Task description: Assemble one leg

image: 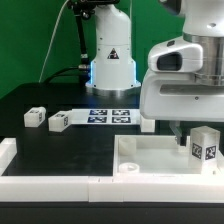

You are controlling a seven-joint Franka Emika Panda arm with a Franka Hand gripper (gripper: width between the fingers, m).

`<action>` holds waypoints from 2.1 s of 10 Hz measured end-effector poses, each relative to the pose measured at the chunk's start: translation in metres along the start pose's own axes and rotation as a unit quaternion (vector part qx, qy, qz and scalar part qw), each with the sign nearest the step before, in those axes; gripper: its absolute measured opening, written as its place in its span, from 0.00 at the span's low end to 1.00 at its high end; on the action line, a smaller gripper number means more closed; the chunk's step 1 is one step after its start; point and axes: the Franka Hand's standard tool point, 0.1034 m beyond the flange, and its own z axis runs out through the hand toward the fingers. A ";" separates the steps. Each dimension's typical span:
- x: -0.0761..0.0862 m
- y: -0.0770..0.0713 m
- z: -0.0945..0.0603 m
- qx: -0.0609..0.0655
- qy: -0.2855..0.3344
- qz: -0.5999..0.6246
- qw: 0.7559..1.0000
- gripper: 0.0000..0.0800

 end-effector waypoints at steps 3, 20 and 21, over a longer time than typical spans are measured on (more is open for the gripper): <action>0.001 0.005 0.000 -0.010 0.001 -0.157 0.988 0.81; 0.002 0.012 0.001 0.015 -0.015 0.416 0.909 0.36; 0.002 0.013 0.001 0.015 -0.016 0.448 0.894 0.36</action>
Offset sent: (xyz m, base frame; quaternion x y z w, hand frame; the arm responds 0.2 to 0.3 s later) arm -0.0040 -0.0008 0.0017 0.0170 -0.0092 -0.2509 0.9678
